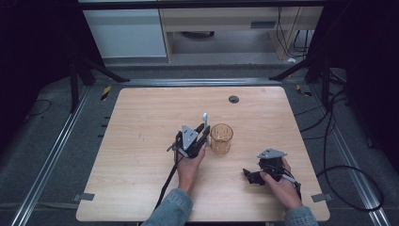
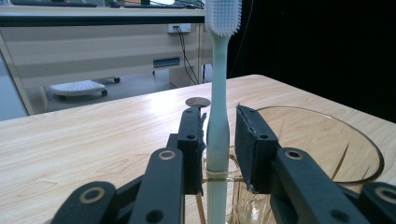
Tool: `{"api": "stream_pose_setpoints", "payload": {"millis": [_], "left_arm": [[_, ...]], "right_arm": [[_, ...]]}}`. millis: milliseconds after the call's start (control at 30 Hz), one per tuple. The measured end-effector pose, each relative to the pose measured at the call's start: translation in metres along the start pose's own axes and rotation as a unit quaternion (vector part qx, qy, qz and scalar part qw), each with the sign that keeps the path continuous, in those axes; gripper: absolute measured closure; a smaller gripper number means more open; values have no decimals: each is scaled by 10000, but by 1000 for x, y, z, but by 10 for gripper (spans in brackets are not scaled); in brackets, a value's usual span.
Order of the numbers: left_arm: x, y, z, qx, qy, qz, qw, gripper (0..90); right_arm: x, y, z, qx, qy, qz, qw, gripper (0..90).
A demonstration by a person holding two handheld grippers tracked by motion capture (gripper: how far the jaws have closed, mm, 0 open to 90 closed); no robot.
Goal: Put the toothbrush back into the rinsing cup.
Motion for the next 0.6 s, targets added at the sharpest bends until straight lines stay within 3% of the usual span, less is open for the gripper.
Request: {"api": "stream_pose_setpoints", "payload": {"millis": [600], "left_arm": [[4, -1, 9, 2, 23, -8, 10000, 572]], "right_arm": [[0, 0, 0, 19, -4, 4, 10000, 4]]}}
Point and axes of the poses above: each handheld gripper's, and its own axes: x roughly backward along the jaws, z roughly out of its top, y roughly to its right, the point moved 8 cm from there along -x, roughly forward along the jaws, and after that the axes turned 4 degrees about -x, right-handed, at the moved point
